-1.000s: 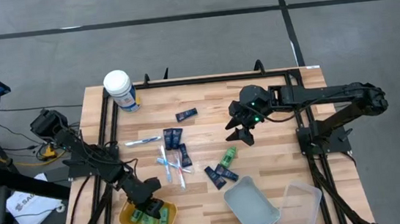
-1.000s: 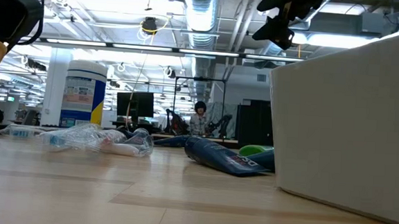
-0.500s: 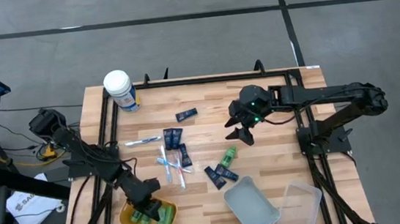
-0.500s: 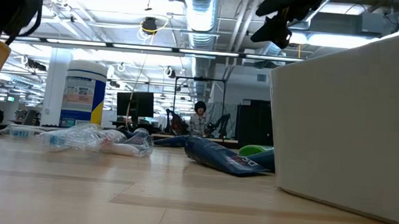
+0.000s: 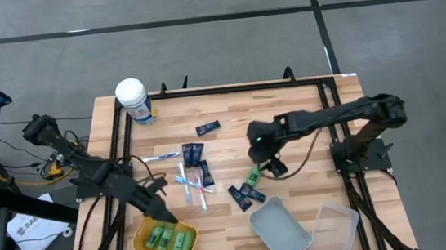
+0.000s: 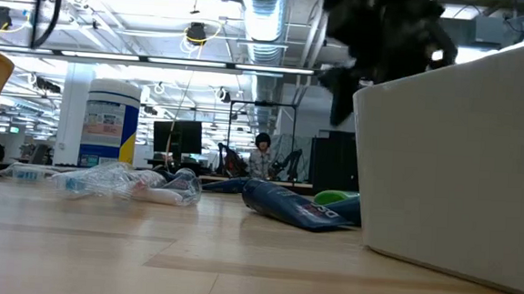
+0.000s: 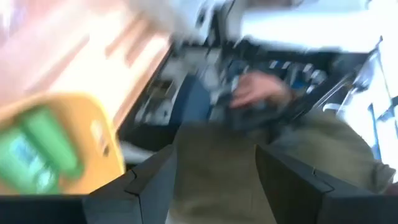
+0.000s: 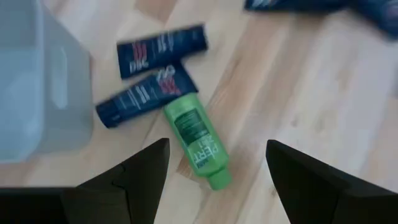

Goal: Pick & Place Travel size toiletries
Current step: Put the green shampoo into the yellow bin

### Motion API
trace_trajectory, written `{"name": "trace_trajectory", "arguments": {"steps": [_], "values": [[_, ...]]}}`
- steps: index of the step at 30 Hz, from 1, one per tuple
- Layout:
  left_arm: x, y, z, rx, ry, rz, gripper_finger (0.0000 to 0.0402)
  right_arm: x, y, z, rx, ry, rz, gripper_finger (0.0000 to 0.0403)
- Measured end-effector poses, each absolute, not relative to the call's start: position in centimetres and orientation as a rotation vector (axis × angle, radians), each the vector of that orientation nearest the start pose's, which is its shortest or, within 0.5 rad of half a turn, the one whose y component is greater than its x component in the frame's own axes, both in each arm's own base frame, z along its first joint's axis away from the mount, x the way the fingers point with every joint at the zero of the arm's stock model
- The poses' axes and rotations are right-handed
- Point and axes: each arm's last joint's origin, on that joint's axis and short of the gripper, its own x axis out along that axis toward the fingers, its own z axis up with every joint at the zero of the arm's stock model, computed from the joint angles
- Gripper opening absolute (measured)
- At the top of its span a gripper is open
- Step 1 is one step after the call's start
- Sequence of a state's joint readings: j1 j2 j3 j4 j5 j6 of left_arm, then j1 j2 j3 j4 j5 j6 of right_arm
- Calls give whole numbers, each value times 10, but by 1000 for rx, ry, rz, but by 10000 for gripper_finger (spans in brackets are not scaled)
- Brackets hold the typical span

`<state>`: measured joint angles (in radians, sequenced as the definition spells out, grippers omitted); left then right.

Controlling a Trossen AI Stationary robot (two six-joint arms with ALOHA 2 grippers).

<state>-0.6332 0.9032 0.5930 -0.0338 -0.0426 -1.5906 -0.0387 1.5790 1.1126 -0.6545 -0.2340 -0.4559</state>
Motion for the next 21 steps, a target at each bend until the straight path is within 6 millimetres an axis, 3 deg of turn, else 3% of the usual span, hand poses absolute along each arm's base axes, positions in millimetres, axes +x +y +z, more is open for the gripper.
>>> {"name": "trace_trajectory", "arguments": {"steps": [10,15,21], "values": [[151,-102,278,-1334,450,-144,214,327,-12,158,-423,1305,407,260],[151,-102,277,-1328,449,-131,214,328,-13,140,-460,1384,414,260],[151,-102,277,-1307,445,-137,214,330,-9,138,-470,1380,420,260]]}}
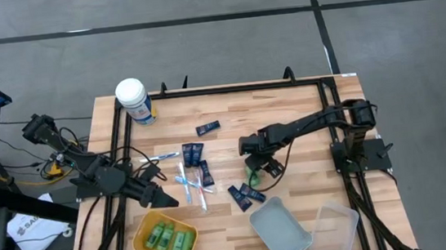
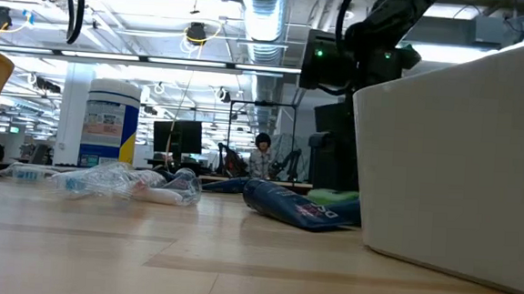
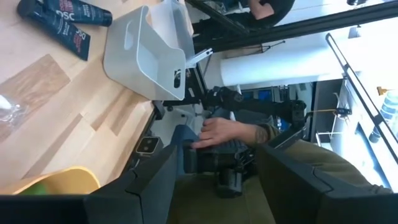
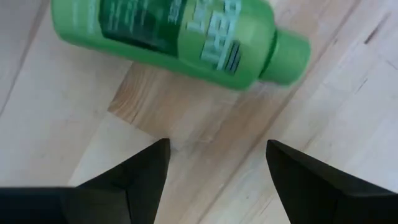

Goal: Pick & Place Travel size toiletries
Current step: Put the green shampoo into the yellow bin

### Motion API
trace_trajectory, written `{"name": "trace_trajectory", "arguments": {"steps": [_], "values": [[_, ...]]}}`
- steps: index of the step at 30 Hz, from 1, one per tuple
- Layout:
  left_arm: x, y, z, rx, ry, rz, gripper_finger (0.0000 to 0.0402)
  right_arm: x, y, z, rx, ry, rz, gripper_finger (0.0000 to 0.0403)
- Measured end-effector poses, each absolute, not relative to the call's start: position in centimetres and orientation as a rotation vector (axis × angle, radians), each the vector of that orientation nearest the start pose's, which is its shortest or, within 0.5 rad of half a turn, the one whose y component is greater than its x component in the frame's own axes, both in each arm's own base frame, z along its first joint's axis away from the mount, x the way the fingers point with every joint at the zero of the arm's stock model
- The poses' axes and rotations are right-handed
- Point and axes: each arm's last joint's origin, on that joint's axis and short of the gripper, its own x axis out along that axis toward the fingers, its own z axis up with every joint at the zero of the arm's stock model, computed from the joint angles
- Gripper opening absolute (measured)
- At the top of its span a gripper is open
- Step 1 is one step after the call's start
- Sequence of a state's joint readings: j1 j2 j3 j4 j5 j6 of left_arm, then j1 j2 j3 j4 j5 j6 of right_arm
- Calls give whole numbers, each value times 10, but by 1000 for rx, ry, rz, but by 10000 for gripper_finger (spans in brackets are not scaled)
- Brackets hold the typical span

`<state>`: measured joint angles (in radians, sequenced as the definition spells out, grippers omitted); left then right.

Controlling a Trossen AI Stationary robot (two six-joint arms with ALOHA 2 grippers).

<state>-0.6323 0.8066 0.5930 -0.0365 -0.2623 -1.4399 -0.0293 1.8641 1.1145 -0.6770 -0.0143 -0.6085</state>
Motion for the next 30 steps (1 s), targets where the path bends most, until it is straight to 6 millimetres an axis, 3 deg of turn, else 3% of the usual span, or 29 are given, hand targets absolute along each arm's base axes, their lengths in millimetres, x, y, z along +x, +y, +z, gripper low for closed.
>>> {"name": "trace_trajectory", "arguments": {"steps": [5,11,17,23,30], "values": [[152,-101,277,-1303,430,-122,214,331,-12,146,-371,1359,300,260],[152,-100,277,-1257,384,-88,214,320,-25,169,72,1368,-85,260],[153,-98,277,-1157,328,-50,214,313,-15,182,394,1341,-292,260],[154,-91,279,-1058,280,-16,214,332,3,194,554,1273,-371,260],[147,-74,291,-960,186,-17,214,361,22,182,594,1320,-427,260]]}}
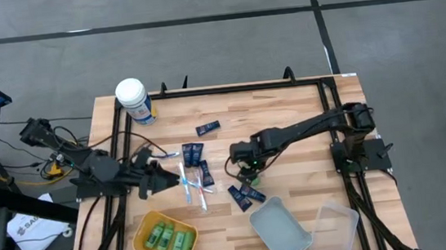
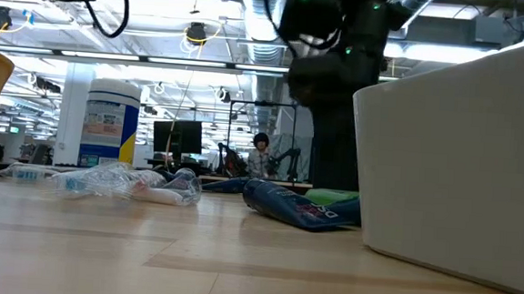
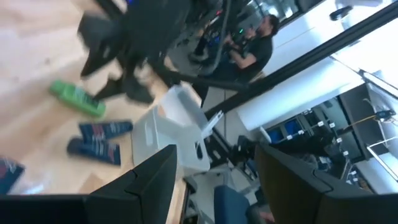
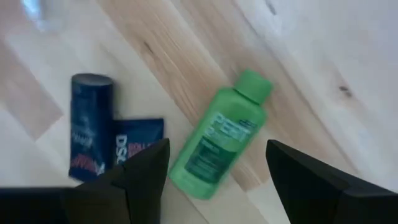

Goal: Pick & Place Travel size toiletries
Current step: Put the green shampoo into the yellow bin

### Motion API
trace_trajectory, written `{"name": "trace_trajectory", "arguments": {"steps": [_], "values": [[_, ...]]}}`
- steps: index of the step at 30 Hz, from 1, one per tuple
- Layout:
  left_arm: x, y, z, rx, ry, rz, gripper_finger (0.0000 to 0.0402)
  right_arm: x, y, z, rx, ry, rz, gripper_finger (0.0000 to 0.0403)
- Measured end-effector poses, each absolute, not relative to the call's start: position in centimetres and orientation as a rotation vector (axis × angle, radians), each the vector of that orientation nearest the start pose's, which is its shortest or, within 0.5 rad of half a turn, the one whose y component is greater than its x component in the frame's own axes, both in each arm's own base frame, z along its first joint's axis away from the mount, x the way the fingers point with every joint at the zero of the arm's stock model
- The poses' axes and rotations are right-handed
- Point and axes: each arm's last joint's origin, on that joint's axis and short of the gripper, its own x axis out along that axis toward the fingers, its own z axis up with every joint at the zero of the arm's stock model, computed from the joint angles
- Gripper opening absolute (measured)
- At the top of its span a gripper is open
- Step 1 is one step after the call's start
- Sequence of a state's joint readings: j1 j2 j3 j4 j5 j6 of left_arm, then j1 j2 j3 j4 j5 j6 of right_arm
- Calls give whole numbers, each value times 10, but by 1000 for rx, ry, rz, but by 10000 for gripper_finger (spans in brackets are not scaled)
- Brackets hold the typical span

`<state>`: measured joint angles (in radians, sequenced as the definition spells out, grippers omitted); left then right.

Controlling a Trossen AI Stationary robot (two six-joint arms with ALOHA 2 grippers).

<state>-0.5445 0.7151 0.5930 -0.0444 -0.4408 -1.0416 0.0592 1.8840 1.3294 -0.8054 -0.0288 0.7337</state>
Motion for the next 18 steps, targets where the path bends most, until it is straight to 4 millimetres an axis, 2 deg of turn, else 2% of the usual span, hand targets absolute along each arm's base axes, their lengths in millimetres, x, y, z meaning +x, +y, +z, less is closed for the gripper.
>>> {"name": "trace_trajectory", "arguments": {"steps": [8,11,16,18], "values": [[127,-60,307,-876,78,-64,214,384,25,164,643,1361,-502,260],[121,-56,311,-862,47,-79,214,385,25,162,661,1371,-531,260],[117,-54,313,-819,29,-87,214,383,25,146,665,1440,-590,260],[115,-53,313,-796,27,-88,214,388,26,142,666,1425,-578,260]]}}
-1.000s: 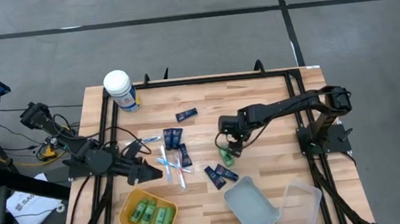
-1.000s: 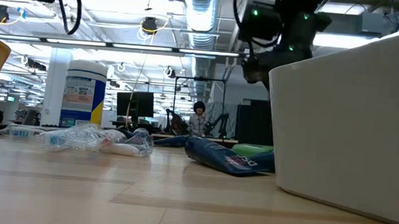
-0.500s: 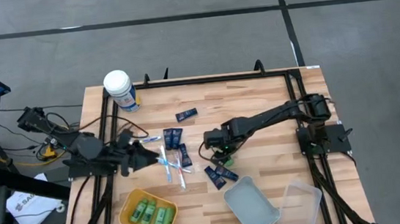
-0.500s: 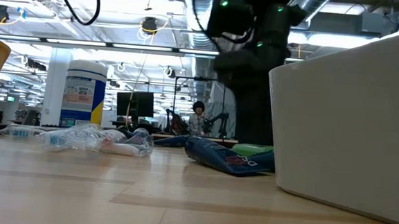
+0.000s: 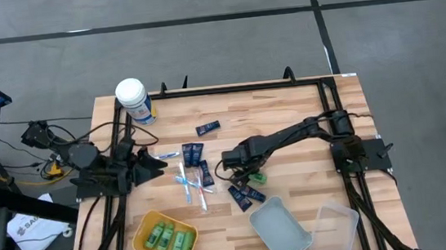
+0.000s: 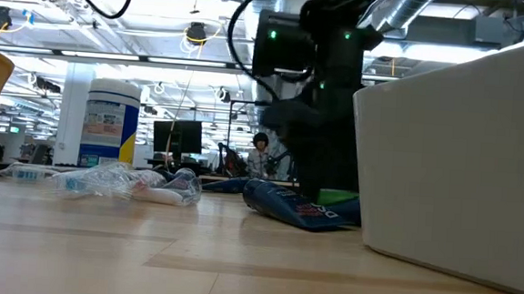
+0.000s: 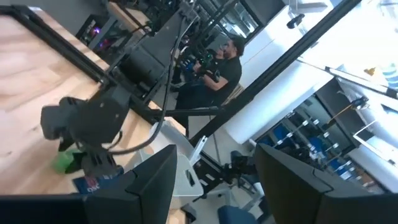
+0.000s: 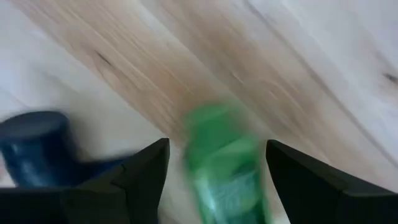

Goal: Pick & Place Travel size toiletries
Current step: Put the green shampoo into the yellow bin

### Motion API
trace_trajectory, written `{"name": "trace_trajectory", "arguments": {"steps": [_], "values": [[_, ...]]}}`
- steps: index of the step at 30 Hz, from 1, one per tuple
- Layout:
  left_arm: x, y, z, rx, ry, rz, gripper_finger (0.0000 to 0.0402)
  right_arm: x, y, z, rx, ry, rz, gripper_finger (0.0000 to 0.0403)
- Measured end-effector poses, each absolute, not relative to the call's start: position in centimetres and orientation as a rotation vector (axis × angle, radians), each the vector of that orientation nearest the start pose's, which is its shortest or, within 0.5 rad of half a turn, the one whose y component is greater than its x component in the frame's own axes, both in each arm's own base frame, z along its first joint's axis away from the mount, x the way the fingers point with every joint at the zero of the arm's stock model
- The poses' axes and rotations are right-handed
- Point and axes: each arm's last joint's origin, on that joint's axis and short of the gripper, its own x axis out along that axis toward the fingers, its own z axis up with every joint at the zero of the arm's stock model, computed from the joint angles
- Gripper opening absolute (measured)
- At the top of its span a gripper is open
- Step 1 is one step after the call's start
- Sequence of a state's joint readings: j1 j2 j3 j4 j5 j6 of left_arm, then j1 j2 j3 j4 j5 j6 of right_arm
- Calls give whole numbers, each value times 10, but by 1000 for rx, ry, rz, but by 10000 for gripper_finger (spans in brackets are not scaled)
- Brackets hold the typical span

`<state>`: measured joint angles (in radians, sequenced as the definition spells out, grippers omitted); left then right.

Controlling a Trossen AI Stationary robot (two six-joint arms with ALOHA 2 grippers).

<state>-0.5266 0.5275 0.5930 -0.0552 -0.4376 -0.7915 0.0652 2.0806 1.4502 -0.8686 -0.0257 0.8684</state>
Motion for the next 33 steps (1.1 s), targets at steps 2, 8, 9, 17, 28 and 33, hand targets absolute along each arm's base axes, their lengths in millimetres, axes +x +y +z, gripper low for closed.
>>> {"name": "trace_trajectory", "arguments": {"steps": [2,8,9,17,28,33], "values": [[115,-53,312,-782,39,-83,214,388,29,138,636,1447,-560,260],[115,-52,307,-758,81,-65,214,386,39,134,564,1474,-527,258],[115,-52,307,-755,84,-64,214,386,40,134,560,1475,-526,256],[114,-52,306,-740,95,-60,214,388,42,136,550,1483,-504,193],[114,-52,306,-642,88,-54,214,405,44,162,518,1437,-401,185],[115,-51,306,-580,70,-9,214,421,40,196,496,1320,-340,186]]}}
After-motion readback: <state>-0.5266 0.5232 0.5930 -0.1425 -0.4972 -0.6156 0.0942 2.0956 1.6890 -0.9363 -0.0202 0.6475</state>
